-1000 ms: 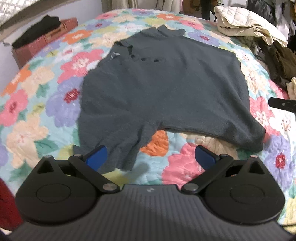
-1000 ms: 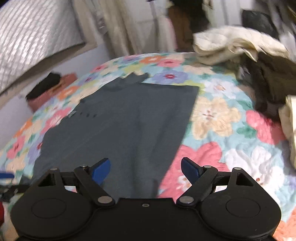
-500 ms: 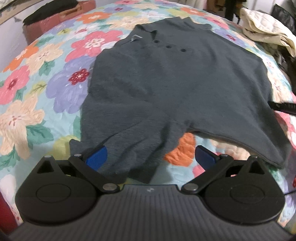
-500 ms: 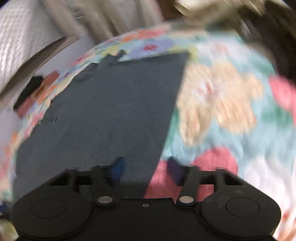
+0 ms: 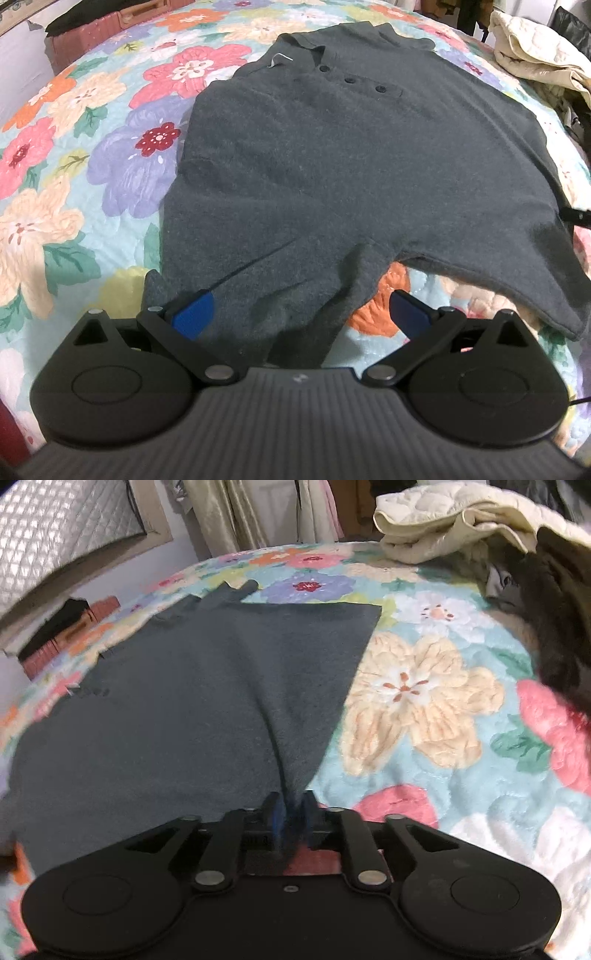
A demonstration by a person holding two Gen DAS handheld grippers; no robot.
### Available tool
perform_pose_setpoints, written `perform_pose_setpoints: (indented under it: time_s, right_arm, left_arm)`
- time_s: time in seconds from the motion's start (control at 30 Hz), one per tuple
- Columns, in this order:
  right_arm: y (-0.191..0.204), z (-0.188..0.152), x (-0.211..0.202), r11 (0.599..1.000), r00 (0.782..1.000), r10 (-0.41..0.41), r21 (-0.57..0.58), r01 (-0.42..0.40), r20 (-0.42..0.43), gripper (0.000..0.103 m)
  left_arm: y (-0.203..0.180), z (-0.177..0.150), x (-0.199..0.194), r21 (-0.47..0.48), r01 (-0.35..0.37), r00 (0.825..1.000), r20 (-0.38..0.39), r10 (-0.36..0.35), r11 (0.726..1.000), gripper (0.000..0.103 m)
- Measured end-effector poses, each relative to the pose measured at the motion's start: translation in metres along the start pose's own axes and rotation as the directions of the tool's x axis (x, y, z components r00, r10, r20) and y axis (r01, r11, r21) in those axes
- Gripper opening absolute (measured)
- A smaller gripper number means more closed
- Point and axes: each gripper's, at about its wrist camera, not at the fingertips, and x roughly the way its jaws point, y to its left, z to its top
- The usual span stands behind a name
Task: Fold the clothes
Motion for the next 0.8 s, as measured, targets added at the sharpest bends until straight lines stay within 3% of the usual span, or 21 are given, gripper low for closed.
perform_pose_setpoints:
  time_s: [0.03,0.2,0.3,0.4,0.5,0.7,0.8]
  right_arm:
    - [-0.001,0.002,-0.002,0.999,1.000,0.005,0.033,-0.005,0.003,0.045]
    - [0.018,0.003,-0.032,0.991,0.997,0.051,0.124,-0.044,-0.057,0.047]
    - [0.051,-0.011,-0.061,0.997,0.996,0.065,0.053,-0.062,-0.065,0.058]
    - [0.088,-0.023,-0.081,0.995,0.991,0.073,-0.062,-0.080,-0.110,0.060]
    - [0.121,-0.033,-0.102,0.983,0.995,0.039,-0.174,-0.055,-0.093,0.060]
    - [0.142,-0.035,-0.116,0.983,0.995,0.025,-0.178,-0.043,-0.100,0.062]
    - [0.147,-0.038,-0.117,0.979,0.993,0.002,-0.202,-0.027,-0.121,0.068]
  left_arm:
    - [0.000,0.001,0.000,0.000,-0.001,1.000,-0.003,0.001,1.000,0.103]
    - [-0.007,0.004,-0.011,0.009,-0.002,1.000,-0.026,0.002,1.000,0.103]
    - [-0.013,0.005,-0.022,0.034,-0.013,0.999,-0.041,0.014,0.999,0.103]
    - [-0.021,0.005,-0.035,0.072,-0.029,0.999,-0.036,0.031,0.997,0.103]
    - [-0.026,0.003,-0.049,0.098,-0.030,0.999,-0.023,0.032,0.995,0.103]
    - [-0.037,-0.004,-0.072,0.151,-0.014,1.000,-0.004,0.015,0.988,0.103]
    - [-0.040,-0.005,-0.083,0.163,-0.002,1.000,0.008,0.000,0.987,0.103]
